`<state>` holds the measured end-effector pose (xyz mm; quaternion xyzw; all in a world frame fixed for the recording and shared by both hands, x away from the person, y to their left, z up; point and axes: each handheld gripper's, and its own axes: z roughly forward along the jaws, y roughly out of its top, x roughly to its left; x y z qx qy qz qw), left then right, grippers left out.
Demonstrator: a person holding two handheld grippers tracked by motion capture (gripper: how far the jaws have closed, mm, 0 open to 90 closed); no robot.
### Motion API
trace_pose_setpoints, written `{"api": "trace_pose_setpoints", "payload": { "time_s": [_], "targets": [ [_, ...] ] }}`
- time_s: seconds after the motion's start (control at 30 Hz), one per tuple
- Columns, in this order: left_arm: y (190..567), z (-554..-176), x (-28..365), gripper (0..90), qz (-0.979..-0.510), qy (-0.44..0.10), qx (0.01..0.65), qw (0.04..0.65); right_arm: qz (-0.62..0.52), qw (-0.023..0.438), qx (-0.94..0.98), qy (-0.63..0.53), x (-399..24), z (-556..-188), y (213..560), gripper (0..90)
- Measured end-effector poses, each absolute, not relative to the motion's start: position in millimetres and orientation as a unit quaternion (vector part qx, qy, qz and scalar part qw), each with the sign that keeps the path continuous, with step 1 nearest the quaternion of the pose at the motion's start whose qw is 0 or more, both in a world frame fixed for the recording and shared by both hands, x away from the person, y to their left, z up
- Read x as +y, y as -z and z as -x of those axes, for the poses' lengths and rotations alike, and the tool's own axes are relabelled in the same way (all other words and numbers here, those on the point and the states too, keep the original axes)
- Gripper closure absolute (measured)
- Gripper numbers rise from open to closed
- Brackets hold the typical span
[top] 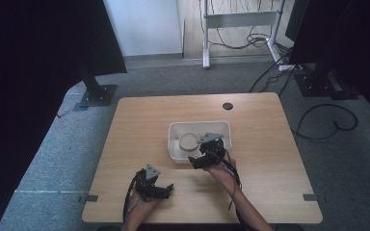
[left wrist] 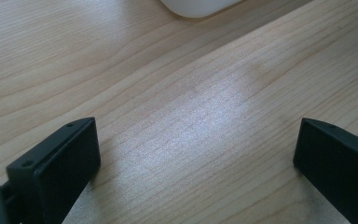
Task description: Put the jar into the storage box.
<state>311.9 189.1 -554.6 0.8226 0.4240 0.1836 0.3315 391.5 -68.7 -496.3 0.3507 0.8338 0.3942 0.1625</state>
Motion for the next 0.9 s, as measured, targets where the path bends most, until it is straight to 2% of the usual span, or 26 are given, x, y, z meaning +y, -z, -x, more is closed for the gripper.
{"api": "trace_pose_setpoints", "payload": {
  "time_s": [0.9],
  "targets": [
    [555, -312, 189, 0.1, -0.821, -0.183, 0.425, 0.334, -0.337, 0.165, 0.838, -0.395, -97, -372, 500, 5.6]
  ]
}}
